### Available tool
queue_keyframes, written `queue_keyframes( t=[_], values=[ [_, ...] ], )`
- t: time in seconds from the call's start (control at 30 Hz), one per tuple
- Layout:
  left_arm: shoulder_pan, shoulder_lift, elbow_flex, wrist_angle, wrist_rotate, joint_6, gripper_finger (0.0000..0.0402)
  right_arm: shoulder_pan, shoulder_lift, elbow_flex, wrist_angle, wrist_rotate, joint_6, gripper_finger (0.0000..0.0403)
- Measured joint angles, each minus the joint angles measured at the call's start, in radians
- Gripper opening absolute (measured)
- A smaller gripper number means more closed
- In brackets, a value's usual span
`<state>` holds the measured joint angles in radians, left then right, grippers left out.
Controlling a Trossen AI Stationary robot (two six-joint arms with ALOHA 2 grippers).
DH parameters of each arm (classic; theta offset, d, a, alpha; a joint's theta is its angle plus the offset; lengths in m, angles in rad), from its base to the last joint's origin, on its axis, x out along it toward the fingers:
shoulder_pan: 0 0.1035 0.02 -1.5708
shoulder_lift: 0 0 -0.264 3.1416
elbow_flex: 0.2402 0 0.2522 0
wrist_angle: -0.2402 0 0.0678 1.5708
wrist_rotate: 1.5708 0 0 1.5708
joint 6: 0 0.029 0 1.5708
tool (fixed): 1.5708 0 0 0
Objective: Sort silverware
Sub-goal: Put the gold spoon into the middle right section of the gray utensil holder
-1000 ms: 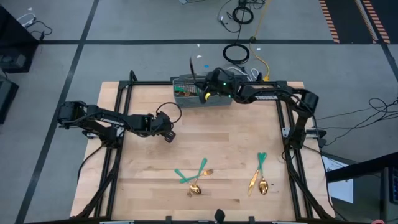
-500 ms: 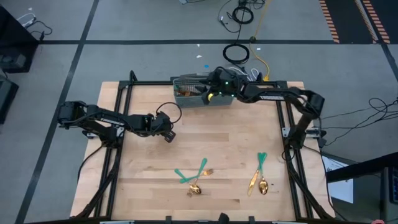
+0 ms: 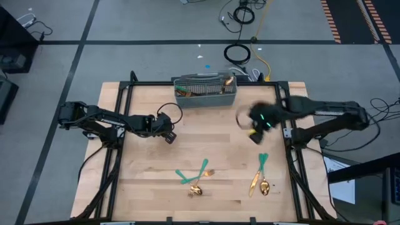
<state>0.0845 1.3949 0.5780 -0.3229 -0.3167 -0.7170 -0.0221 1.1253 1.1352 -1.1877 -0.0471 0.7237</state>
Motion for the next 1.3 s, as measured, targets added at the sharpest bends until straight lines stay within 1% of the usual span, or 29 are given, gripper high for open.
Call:
queue_keyframes(
  t=[0.07, 0.1, 0.17, 0.2, 0.33, 0.43, 0.53, 0.73, 1.0, 1.1, 1.2, 1.3],
  values=[
    [0.000, 0.000, 0.000, 0.000, -0.004, 0.000, 0.0008, 0.108, -0.014, -0.004, -0.115, 0.064, 0.270, 0.0206],
    [0.000, 0.000, 0.000, 0.001, -0.005, 0.000, 0.0008, 0.161, -0.018, -0.011, -0.145, 0.088, 0.396, 0.0206],
    [0.000, 0.000, 0.000, 0.000, -0.005, 0.000, 0.0008, 0.260, -0.017, -0.035, -0.168, 0.109, 0.589, 0.0206],
    [0.000, 0.000, 0.000, 0.001, -0.005, 0.000, 0.0008, 0.306, -0.011, -0.050, -0.167, 0.109, 0.659, 0.0206],
    [-0.001, 0.000, 0.000, 0.000, -0.004, 0.000, 0.0009, 0.462, 0.035, -0.139, -0.110, 0.100, 0.862, 0.0206],
    [-0.005, 0.000, 0.000, 0.000, -0.003, 0.000, 0.0008, 0.548, 0.067, -0.209, -0.007, 0.079, 0.979, 0.0206],
    [-0.016, 0.000, 0.000, 0.000, 0.004, 0.000, 0.0008, 0.610, 0.092, -0.262, 0.117, 0.076, 1.083, 0.0206],
    [-0.028, 0.000, 0.000, 0.000, 0.005, 0.000, 0.0008, 0.690, 0.155, -0.320, 0.216, 0.076, 1.215, 0.0206],
    [-0.029, 0.000, 0.000, 0.000, 0.006, 0.000, 0.0009, 0.752, 0.279, -0.371, 0.365, 0.075, 1.281, 0.0206],
    [-0.028, 0.000, 0.000, 0.000, 0.006, 0.000, 0.0008, 0.759, 0.334, -0.374, 0.369, 0.061, 1.298, 0.0201],
    [-0.028, 0.000, 0.000, 0.000, 0.006, 0.000, 0.0009, 0.758, 0.375, -0.374, 0.372, 0.009, 1.311, 0.0171],
    [-0.028, 0.000, 0.000, 0.000, 0.006, 0.000, 0.0008, 0.759, 0.409, -0.374, 0.396, -0.012, 1.305, 0.0111]
  ],
)
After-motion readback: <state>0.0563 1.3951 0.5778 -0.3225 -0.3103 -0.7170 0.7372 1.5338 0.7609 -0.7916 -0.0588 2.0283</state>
